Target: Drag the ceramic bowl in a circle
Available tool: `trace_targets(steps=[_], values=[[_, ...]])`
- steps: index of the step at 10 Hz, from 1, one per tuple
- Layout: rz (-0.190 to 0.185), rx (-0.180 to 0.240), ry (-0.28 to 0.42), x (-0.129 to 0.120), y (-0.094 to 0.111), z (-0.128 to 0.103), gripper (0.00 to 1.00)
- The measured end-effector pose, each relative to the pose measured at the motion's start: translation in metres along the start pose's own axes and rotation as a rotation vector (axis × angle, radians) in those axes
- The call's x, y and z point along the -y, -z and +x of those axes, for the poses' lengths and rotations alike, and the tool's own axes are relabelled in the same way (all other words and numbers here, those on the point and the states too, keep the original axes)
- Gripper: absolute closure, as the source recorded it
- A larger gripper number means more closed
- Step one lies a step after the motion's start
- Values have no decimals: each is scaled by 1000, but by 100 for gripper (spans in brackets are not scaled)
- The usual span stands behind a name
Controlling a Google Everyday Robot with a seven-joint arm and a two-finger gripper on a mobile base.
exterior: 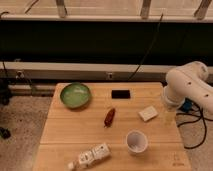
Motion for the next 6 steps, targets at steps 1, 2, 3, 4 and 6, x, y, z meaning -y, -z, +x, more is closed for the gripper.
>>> trace_targets(steps=[1,2,3,4,6], values=[[9,-5,17,6,0,-6,20],[16,-3,40,15,0,-21,20],[21,-2,55,19,0,-29,20],[26,-4,64,23,-1,-32,20],[28,-7,72,24,-1,-32,20]])
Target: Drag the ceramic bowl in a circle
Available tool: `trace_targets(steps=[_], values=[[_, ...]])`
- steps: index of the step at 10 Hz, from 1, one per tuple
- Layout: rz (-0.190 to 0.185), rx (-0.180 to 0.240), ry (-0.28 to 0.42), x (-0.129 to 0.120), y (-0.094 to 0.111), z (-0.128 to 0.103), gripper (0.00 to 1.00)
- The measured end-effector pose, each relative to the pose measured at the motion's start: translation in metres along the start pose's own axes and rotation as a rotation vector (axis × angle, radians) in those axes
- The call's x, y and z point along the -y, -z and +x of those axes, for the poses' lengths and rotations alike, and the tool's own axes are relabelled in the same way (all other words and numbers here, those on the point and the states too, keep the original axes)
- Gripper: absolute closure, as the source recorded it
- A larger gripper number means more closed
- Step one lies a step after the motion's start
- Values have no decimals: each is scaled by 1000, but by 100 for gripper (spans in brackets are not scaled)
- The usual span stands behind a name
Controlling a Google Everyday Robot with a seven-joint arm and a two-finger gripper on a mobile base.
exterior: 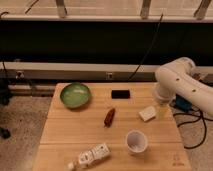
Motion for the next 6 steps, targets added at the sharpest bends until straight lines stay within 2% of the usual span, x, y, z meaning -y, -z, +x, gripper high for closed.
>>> trace_targets(steps=[1,4,6], values=[[7,-5,11,3,0,-1,20],[20,5,53,16,1,-32,20],[29,5,72,21,2,-35,20]])
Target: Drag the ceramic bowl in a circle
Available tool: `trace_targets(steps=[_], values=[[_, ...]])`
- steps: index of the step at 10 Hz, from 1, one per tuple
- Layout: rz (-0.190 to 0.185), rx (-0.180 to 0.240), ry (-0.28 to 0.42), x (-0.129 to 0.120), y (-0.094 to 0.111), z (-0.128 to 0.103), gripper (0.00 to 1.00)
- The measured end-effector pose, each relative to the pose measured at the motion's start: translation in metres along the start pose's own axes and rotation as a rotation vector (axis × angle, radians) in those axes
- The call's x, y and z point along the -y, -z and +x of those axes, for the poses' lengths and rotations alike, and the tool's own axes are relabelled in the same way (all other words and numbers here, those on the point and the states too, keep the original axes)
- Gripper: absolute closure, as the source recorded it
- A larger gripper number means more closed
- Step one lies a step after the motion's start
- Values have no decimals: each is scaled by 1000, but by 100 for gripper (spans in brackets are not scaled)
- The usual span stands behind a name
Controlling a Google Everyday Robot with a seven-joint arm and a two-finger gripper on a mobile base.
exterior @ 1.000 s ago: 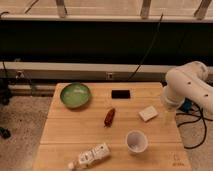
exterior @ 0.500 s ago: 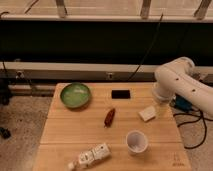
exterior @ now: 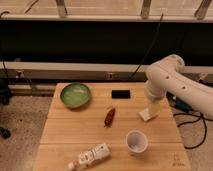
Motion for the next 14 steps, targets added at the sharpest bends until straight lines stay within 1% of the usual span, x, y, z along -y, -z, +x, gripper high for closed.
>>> trace_targets(steps=[2,5,7,11,14], values=[[7,1,19,5,0,-4,20],[16,12,39,15,0,-26,20],[21,13,50,19,1,-27,20],[30,25,92,29,0,-52,20],[33,28,116,34,-1,-61,20]])
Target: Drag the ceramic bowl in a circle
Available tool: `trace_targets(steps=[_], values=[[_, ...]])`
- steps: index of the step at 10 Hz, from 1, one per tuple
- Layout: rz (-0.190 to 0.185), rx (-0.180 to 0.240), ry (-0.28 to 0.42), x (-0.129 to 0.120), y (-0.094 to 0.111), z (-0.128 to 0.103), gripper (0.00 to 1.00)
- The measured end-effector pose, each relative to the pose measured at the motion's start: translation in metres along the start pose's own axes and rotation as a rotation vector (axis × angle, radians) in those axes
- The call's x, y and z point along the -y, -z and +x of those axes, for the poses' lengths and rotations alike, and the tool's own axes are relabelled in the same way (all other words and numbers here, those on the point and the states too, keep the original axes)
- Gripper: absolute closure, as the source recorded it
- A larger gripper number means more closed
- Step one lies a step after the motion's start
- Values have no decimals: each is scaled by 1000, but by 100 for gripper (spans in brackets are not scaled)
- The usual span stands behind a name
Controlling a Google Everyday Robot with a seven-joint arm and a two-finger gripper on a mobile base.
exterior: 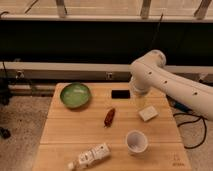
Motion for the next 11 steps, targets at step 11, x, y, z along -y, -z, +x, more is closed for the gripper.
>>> trace_targets(steps=[11], values=[[25,29,74,25,-6,-54,20]])
